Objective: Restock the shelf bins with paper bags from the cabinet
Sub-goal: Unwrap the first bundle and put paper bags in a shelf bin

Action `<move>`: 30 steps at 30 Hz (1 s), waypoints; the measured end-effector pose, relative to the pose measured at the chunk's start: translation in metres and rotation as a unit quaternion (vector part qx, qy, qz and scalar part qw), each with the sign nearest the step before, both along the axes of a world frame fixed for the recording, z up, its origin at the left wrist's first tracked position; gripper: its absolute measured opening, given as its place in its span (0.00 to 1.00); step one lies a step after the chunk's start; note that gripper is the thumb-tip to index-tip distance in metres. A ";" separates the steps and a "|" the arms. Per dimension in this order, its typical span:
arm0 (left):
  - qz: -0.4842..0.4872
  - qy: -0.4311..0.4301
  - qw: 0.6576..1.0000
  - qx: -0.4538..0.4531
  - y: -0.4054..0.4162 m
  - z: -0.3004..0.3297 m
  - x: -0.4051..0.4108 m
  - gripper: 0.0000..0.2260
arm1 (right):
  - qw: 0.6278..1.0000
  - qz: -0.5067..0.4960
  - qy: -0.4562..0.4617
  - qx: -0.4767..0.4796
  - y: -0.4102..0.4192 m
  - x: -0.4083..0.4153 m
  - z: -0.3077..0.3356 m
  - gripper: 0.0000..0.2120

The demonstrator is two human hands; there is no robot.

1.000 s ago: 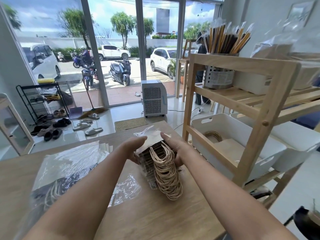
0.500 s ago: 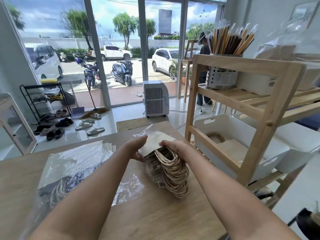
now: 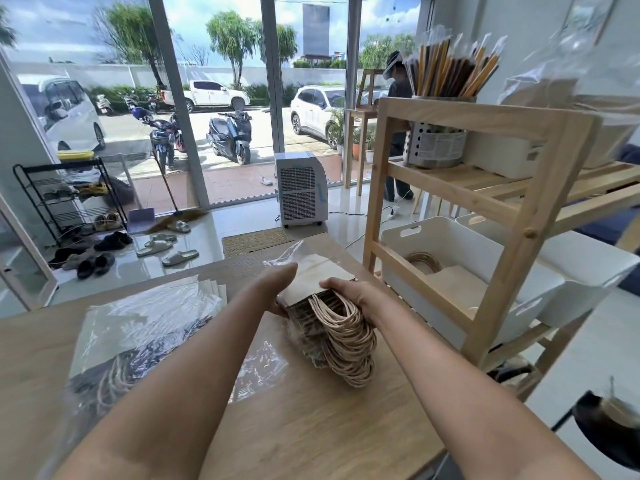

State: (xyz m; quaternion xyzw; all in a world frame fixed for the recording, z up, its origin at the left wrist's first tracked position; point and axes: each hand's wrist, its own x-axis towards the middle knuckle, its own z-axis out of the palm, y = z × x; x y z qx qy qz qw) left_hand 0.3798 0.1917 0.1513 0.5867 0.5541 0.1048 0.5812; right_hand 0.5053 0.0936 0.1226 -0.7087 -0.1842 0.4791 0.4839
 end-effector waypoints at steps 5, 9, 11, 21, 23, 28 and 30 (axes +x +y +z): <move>-0.011 0.037 0.999 0.039 0.001 0.000 0.008 0.26 | 0.996 -0.048 -0.005 0.071 -0.016 0.000 -0.005 0.34; -0.038 0.054 0.995 0.074 -0.004 0.001 0.011 0.25 | 0.993 -0.058 -0.035 0.096 -0.039 0.010 -0.008 0.41; -0.036 0.063 0.993 0.091 -0.006 0.001 0.008 0.26 | 0.993 -0.051 -0.032 0.105 -0.057 0.012 -0.001 0.31; -0.065 0.120 0.913 0.385 -0.084 0.027 0.030 0.42 | 0.980 -0.022 -0.139 0.143 -0.174 0.051 0.041 0.16; -0.131 0.102 0.892 0.421 -0.106 0.026 0.041 0.44 | 0.972 0.005 -0.184 0.143 -0.207 0.064 0.045 0.18; -0.280 0.124 0.822 0.481 -0.150 0.016 0.061 0.54 | 0.903 0.108 -0.411 0.064 -0.251 0.089 0.044 0.36; -0.314 0.143 0.783 0.518 -0.163 0.010 0.066 0.56 | 0.856 0.179 -0.485 0.024 -0.256 0.092 0.044 0.40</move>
